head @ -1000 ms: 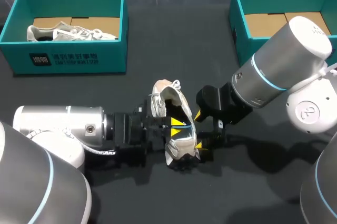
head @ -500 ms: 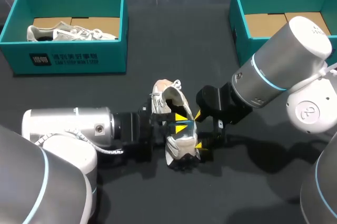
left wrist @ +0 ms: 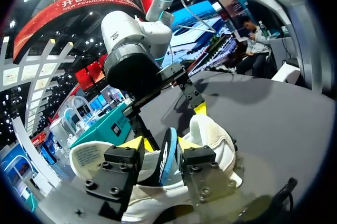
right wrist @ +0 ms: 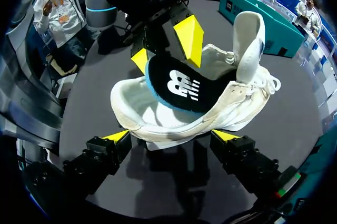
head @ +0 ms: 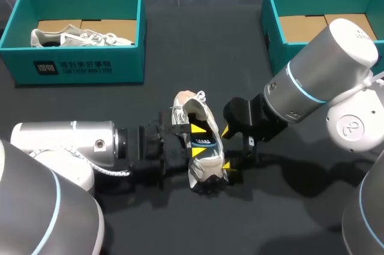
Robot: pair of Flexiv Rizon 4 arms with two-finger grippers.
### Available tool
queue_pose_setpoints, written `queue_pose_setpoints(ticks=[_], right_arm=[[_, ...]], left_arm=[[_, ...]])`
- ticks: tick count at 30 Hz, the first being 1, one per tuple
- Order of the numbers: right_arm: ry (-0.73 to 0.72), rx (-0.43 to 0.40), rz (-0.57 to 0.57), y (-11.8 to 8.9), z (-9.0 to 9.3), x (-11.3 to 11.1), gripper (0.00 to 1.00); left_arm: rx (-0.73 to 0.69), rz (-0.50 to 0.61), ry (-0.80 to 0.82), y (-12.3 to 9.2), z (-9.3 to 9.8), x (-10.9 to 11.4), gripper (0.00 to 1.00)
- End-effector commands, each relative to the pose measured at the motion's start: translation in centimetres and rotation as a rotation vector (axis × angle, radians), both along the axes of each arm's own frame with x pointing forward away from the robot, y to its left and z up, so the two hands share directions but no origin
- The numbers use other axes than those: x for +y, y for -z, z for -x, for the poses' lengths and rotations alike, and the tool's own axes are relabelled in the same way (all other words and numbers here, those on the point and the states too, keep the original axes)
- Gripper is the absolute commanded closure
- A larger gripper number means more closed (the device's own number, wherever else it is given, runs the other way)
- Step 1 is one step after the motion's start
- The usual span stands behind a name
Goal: Take the shoe out of the shoebox, open the shoe tongue, remove and reinsert the insole, then place the shoe into the shoebox
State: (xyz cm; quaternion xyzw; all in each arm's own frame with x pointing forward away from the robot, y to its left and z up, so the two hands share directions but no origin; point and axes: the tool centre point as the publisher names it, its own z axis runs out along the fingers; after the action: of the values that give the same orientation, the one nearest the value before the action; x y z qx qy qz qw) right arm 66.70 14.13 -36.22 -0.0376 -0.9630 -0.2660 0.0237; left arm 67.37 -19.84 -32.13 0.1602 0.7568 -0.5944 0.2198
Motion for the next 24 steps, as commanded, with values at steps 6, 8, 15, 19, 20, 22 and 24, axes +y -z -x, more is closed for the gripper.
queue_pose_setpoints(ticks=[6,8,15,19,20,22,24], right_arm=[[0.001,-0.002,0.002,0.1,0.1,0.1,0.00],[0.001,-0.002,0.002,0.1,0.1,0.1,0.00],[0.001,-0.002,0.002,0.1,0.1,0.1,0.00],[0.001,-0.002,0.002,0.1,0.1,0.1,0.00],[0.001,-0.002,0.002,0.1,0.1,0.1,0.00],[0.001,-0.002,0.002,0.1,0.1,0.1,0.00],[0.001,-0.002,0.002,0.1,0.1,0.1,0.00]], left_arm=[[0.014,-0.027,0.050,0.3,0.7,-1.1,1.00],[0.009,-0.028,0.060,0.7,0.5,-1.6,1.00],[-0.036,-0.096,0.041,2.7,-1.0,-2.1,1.00],[-0.017,-0.109,0.034,3.0,-1.2,-1.9,1.00],[-0.009,-0.113,0.032,3.0,-1.2,-1.8,1.00],[0.023,-0.102,0.037,2.9,-1.2,-1.5,1.00],[0.041,-0.091,0.043,2.5,-1.0,-1.2,0.87]])
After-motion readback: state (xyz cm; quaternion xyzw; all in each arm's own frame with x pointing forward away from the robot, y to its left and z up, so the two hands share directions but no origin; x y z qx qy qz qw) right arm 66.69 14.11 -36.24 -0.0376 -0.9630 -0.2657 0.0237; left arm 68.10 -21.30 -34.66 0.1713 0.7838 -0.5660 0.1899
